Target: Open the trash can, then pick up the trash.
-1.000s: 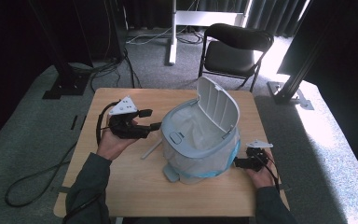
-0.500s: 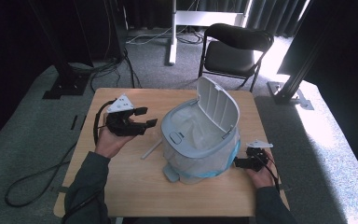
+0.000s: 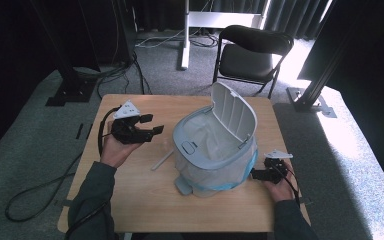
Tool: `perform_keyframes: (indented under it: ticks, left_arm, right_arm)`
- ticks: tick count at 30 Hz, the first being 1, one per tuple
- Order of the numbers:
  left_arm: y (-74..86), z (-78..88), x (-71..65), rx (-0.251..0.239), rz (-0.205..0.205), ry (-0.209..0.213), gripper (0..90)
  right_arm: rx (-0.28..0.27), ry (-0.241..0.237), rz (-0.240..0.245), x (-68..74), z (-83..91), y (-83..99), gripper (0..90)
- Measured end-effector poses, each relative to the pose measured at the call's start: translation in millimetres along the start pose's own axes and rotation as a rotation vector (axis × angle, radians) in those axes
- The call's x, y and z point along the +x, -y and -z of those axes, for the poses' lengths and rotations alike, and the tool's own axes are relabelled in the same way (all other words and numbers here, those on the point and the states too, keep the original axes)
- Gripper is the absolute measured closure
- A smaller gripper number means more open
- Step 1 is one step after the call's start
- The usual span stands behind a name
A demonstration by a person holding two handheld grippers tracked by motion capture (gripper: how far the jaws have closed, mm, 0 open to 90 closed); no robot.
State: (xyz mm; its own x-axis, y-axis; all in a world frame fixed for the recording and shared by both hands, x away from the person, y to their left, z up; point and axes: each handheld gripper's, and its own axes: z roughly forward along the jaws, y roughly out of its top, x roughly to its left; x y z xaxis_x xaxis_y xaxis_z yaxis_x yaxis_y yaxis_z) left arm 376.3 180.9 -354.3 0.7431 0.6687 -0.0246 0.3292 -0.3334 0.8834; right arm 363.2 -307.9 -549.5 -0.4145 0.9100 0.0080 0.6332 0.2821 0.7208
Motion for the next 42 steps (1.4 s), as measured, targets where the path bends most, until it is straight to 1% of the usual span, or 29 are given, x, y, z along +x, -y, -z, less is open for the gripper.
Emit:
perform_keyframes:
  ticks: [3,7,10,15,22,25,28,32,34,38,42]
  left_arm:
    - [3.5,-3.2,3.6,0.005,0.009,-0.016,38.3]
    - [7.9,-5.9,8.2,0.010,0.025,-0.027,38.3]
    - [10.0,-7.1,10.9,0.018,0.028,-0.032,38.2]
    - [13.5,-11.3,17.3,0.033,0.043,-0.055,38.2]
    - [20.3,-15.1,21.6,0.037,0.058,-0.076,37.2]
    - [24.1,-18.1,21.5,0.048,0.056,-0.084,37.2]
    - [27.3,-20.9,21.6,0.060,0.056,-0.087,37.3]
    - [29.2,-22.6,21.7,0.063,0.060,-0.083,38.0]
    - [32.7,-25.3,21.0,0.077,0.067,-0.074,39.4]
    - [38.9,-29.3,17.0,0.106,0.054,-0.065,42.3]
    - [46.9,-33.1,15.3,0.122,0.060,-0.060,43.6]
  right_arm:
    - [0.000,0.000,0.000,0.0,0.0,0.0,11.2]
    - [0.000,0.000,0.000,0.0,0.0,0.0,11.2]
    - [0.000,0.000,0.000,0.0,0.0,0.0,11.2]
    - [0.000,0.000,0.000,0.0,0.0,0.0,11.2]
    - [0.000,0.000,0.000,0.0,0.0,0.0,11.2]
    - [0.000,0.000,0.000,0.0,0.0,0.0,11.2]
    - [0.000,0.000,0.000,0.0,0.0,0.0,11.2]
    - [0.000,0.000,0.000,0.0,0.0,0.0,11.2]
    - [0.000,0.000,0.000,0.0,0.0,0.0,11.2]
    - [0.000,0.000,0.000,0.0,0.0,0.0,11.2]
    - [0.000,0.001,0.000,0.0,0.1,0.1,11.2]
